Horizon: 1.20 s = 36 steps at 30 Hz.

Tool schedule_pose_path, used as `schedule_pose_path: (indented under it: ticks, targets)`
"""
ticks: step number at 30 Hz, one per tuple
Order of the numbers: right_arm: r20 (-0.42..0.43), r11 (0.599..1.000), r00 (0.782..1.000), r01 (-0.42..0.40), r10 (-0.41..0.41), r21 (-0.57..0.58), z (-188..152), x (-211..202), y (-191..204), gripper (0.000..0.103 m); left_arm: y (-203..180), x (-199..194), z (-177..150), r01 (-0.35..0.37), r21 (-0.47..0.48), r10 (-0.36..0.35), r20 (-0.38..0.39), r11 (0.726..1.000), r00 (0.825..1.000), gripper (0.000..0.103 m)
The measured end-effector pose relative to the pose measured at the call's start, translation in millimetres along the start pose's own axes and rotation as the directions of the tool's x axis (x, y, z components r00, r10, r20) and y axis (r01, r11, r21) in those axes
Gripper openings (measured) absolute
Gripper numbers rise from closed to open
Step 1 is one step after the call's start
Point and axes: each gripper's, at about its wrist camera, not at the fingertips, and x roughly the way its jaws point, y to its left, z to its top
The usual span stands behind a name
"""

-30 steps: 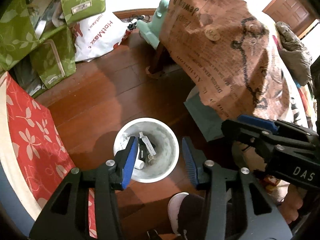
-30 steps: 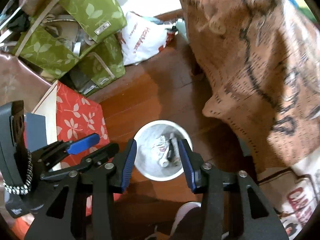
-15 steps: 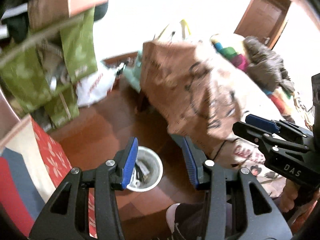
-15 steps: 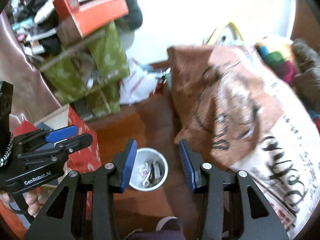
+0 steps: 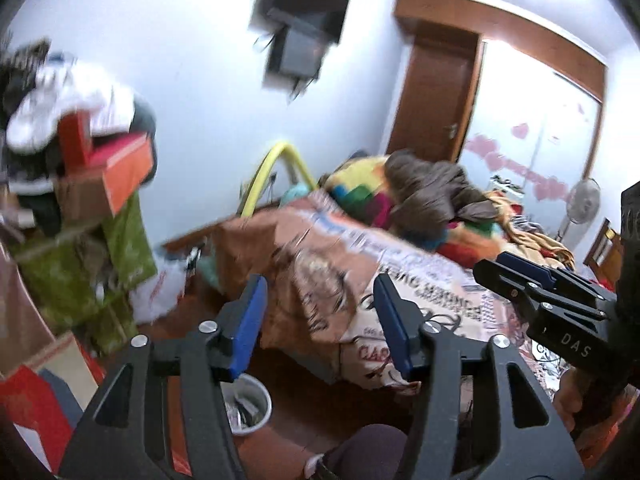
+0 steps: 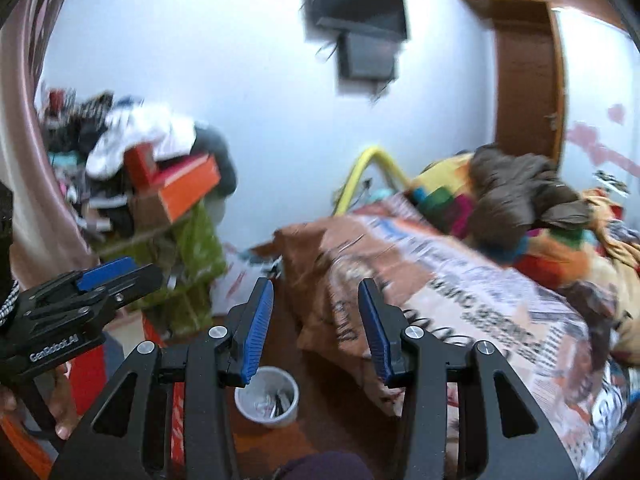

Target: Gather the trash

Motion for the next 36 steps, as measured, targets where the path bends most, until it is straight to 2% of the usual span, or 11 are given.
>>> schedule_pose_path:
  ticks: [2, 4, 5, 7, 9, 12, 14, 20, 36]
  targets:
    - [0.042, 0.999, 0.998, 0.051, -0.052, 0.006, 1, -20, -3, 0.054, -17, -23, 3, 0.007, 0.040, -0.008, 0.039, 0.999, 0.999, 0.060]
    - [0.102, 0.993, 0.988, 0.118, -0.120, 0.022, 0, -46, -4, 0.070, -31, -45, 4, 0.020, 0.064, -0.024, 0.071, 0.998, 0.997, 0.071]
    - [0.118, 0.990, 0.983, 0.137, -0.140, 0.030, 0, -52, -4, 0.073, -34, -50, 4, 0.025, 0.069, -0.031, 0.079, 0.997, 0.996, 0.076]
    - [0.145, 0.983, 0.972, 0.176, -0.183, 0.060, 0, -70, -4, 0.082, -41, -66, 4, 0.028, 0.075, -0.036, 0.102, 0.997, 0.994, 0.100]
    - [0.150, 0.979, 0.969, 0.186, -0.197, 0.081, 0, -81, -6, 0.090, -43, -76, 3, 0.022, 0.069, -0.031, 0.123, 0.997, 0.992, 0.102]
    - [0.173, 0.965, 0.951, 0.239, -0.255, 0.108, -4, -96, -3, 0.103, -45, -87, 4, 0.036, 0.067, -0.044, 0.126, 0.997, 0.991, 0.102]
    - [0.192, 0.953, 0.935, 0.280, -0.298, 0.117, -8, -105, 3, 0.103, -44, -91, 2, 0.047, 0.064, -0.055, 0.126, 0.997, 0.990, 0.102]
    - [0.192, 0.941, 0.922, 0.320, -0.337, 0.113, -14, -117, 13, 0.103, -39, -103, -7, 0.053, 0.064, -0.062, 0.131, 0.997, 0.989, 0.102]
    - [0.164, 0.949, 0.935, 0.302, -0.314, 0.092, -23, -119, 24, 0.103, -23, -113, -19, 0.065, 0.030, -0.068, 0.131, 0.997, 0.989, 0.102]
